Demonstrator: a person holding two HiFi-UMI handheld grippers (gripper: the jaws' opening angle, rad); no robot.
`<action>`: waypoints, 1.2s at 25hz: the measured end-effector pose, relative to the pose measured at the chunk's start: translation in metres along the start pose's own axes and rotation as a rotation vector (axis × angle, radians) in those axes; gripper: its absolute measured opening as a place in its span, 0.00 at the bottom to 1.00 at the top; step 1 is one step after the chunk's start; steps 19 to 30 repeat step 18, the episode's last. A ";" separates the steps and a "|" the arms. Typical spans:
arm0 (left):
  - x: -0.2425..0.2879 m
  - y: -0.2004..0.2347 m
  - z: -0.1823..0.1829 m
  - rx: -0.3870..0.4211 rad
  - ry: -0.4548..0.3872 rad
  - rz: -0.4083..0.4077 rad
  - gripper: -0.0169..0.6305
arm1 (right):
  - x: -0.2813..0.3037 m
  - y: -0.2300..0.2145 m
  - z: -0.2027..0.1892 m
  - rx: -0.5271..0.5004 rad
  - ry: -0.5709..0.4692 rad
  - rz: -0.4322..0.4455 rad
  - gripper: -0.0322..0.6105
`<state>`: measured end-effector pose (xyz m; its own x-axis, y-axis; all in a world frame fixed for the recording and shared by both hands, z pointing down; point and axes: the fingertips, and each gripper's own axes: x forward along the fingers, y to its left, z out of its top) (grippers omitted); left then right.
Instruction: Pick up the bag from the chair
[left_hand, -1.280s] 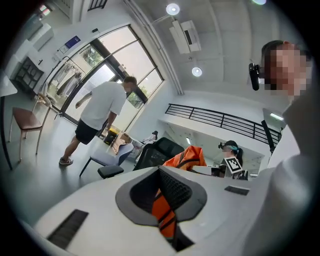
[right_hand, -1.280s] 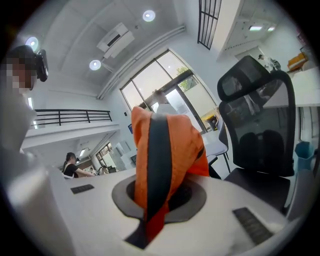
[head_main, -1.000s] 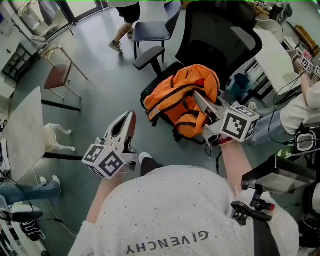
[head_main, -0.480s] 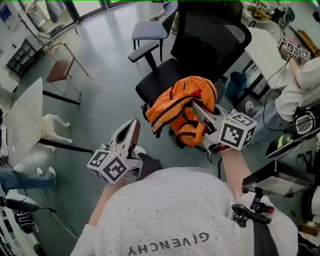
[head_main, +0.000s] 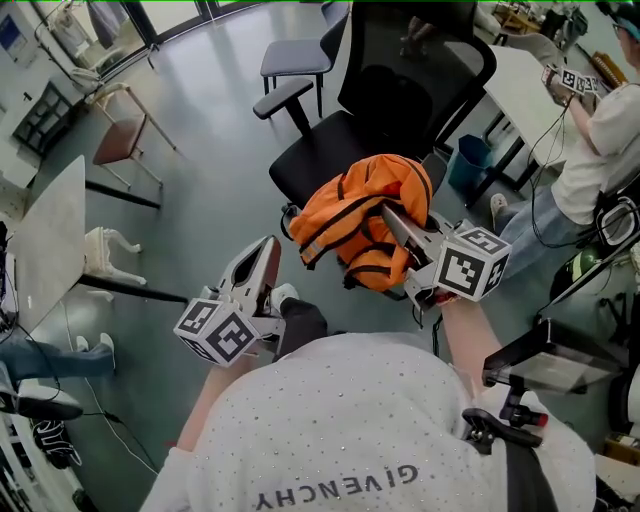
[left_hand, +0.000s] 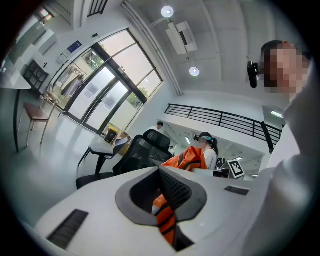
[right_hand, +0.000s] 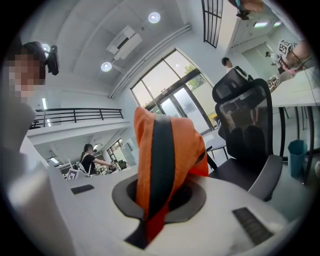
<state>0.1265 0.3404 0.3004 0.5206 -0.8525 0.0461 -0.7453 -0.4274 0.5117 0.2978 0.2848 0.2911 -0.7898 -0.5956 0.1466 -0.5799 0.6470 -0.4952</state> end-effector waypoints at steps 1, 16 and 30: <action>0.003 0.002 -0.005 -0.003 -0.002 0.007 0.03 | 0.000 -0.006 -0.003 -0.002 0.002 0.005 0.09; -0.004 -0.008 -0.053 -0.004 0.024 0.008 0.03 | -0.027 -0.025 -0.038 0.011 0.003 -0.003 0.09; 0.001 -0.016 -0.082 -0.004 0.022 0.009 0.03 | -0.044 -0.042 -0.055 0.009 0.004 0.002 0.09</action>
